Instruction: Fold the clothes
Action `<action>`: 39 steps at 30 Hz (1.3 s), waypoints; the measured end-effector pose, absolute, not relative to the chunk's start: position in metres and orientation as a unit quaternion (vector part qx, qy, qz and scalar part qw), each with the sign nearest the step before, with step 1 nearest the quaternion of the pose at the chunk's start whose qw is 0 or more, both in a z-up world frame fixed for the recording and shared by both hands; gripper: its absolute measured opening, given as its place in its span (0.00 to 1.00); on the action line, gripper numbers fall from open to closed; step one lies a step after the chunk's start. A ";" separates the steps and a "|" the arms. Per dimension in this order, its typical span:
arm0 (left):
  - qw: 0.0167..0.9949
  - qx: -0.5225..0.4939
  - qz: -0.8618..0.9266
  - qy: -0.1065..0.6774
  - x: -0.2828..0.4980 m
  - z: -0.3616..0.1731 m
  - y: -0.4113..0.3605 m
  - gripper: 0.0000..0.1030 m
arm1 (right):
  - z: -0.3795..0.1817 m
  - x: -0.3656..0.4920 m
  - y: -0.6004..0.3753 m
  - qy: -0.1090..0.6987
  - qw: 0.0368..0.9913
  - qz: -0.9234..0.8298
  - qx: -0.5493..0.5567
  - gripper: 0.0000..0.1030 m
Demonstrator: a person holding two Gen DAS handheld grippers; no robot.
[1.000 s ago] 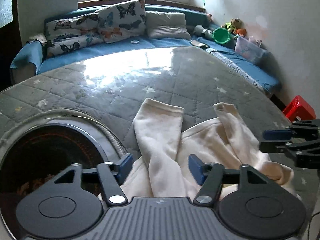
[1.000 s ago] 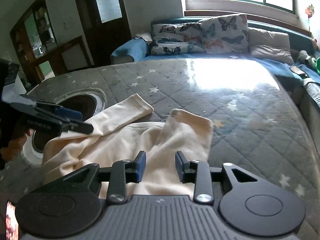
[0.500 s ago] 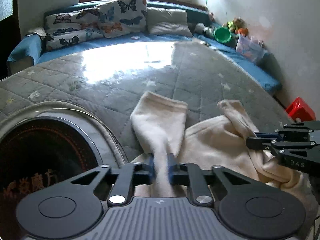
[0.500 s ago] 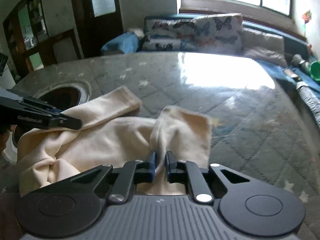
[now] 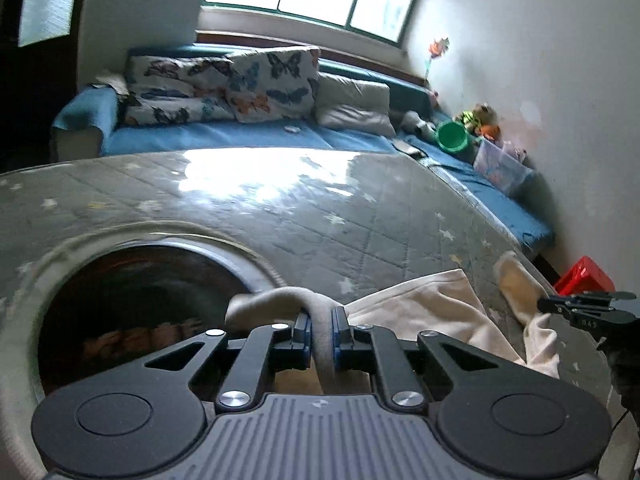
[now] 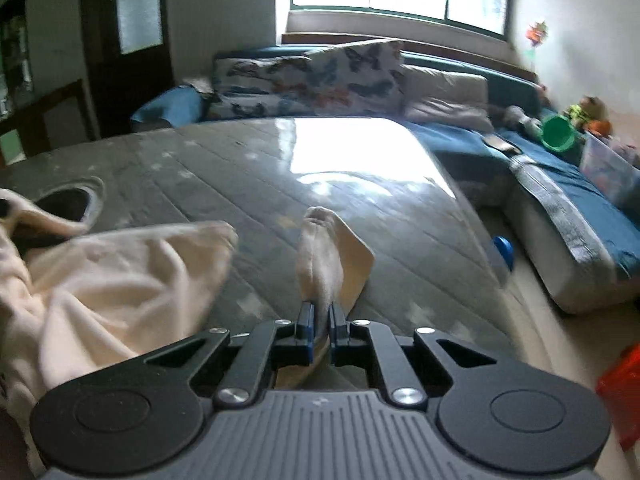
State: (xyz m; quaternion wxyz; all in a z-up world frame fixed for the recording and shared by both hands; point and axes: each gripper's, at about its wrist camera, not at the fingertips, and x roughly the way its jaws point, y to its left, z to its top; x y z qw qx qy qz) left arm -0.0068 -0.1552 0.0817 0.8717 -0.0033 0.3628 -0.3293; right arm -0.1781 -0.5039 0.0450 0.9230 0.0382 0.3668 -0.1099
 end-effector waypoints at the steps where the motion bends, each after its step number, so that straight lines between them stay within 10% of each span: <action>1: 0.874 -0.006 -0.325 0.361 -0.013 0.084 -0.147 0.11 | 0.043 -0.183 -0.506 0.371 0.920 -0.116 0.039 0.06; 25: 0.867 -0.034 -0.202 0.454 -0.072 0.044 -0.033 0.11 | 0.036 -0.201 -0.488 0.411 0.906 -0.097 0.018 0.12; 39: 0.880 0.008 -0.198 0.433 -0.078 0.060 -0.028 0.43 | 0.060 -0.207 -0.485 0.386 0.918 -0.096 0.011 0.16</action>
